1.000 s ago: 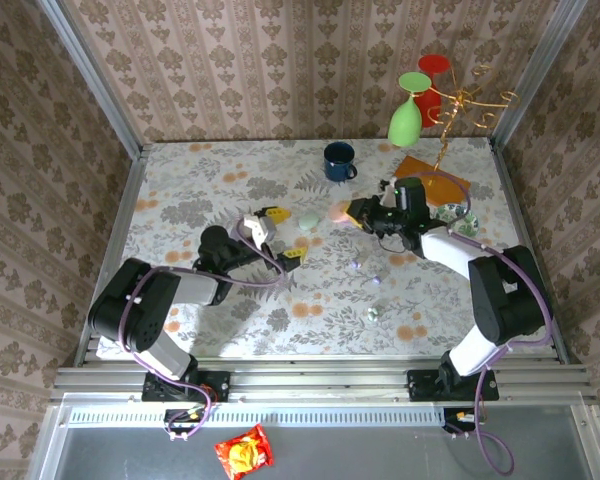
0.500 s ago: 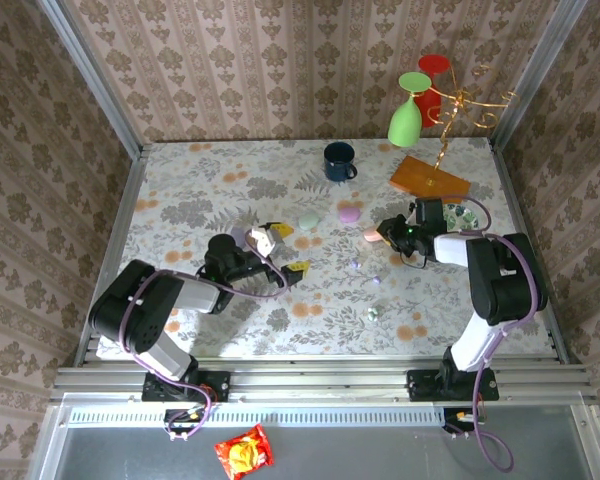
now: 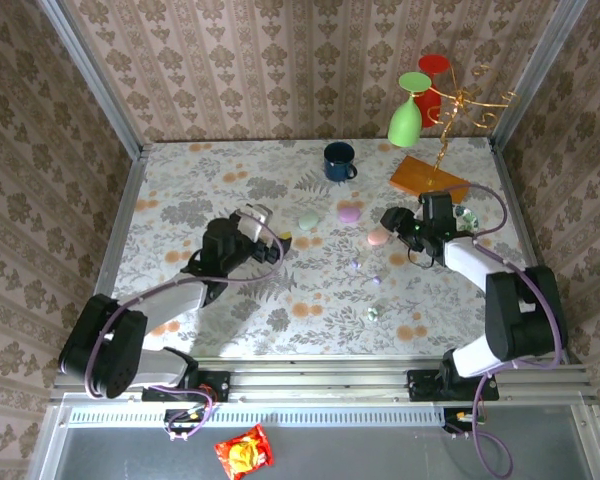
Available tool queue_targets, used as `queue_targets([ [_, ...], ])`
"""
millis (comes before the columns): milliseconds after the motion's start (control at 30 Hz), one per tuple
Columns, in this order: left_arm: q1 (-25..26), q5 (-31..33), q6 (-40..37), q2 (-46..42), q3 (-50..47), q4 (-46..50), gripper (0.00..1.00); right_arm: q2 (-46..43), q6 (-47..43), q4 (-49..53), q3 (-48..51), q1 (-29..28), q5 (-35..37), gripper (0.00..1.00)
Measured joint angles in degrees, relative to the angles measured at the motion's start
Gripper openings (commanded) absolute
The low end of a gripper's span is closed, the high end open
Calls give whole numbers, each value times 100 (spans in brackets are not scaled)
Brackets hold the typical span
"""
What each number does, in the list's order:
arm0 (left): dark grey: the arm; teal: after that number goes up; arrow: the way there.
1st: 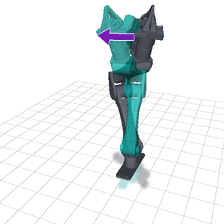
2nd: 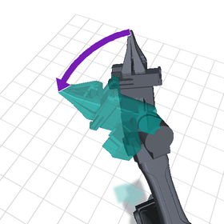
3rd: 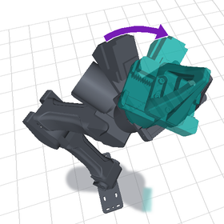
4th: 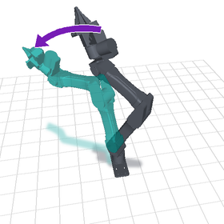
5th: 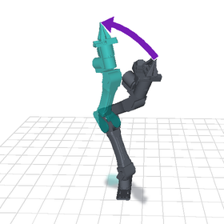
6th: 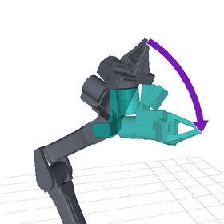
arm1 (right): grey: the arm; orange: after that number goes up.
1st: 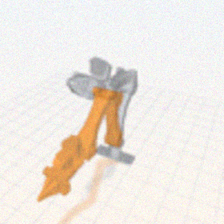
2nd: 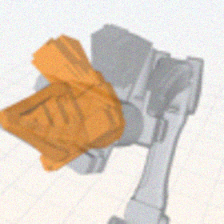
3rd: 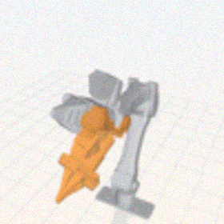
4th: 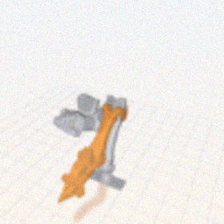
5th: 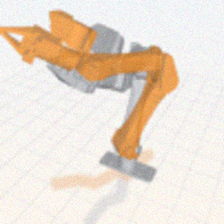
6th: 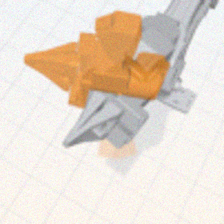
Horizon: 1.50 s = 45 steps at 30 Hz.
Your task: Insert wireless bluetooth earbuds into charging case
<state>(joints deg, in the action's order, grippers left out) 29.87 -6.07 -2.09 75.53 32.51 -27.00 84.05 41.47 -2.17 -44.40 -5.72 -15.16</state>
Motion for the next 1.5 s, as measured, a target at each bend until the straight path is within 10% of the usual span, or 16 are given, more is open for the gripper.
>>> queue_targets([
  [533,-968,1375,1705,1145,1670,3233,95,439,-1425,785,-1178,-1751,476,65],
  [1500,-1082,1084,2028,2417,2485,4190,43,758,-1585,846,-1279,-1818,601,66],
])
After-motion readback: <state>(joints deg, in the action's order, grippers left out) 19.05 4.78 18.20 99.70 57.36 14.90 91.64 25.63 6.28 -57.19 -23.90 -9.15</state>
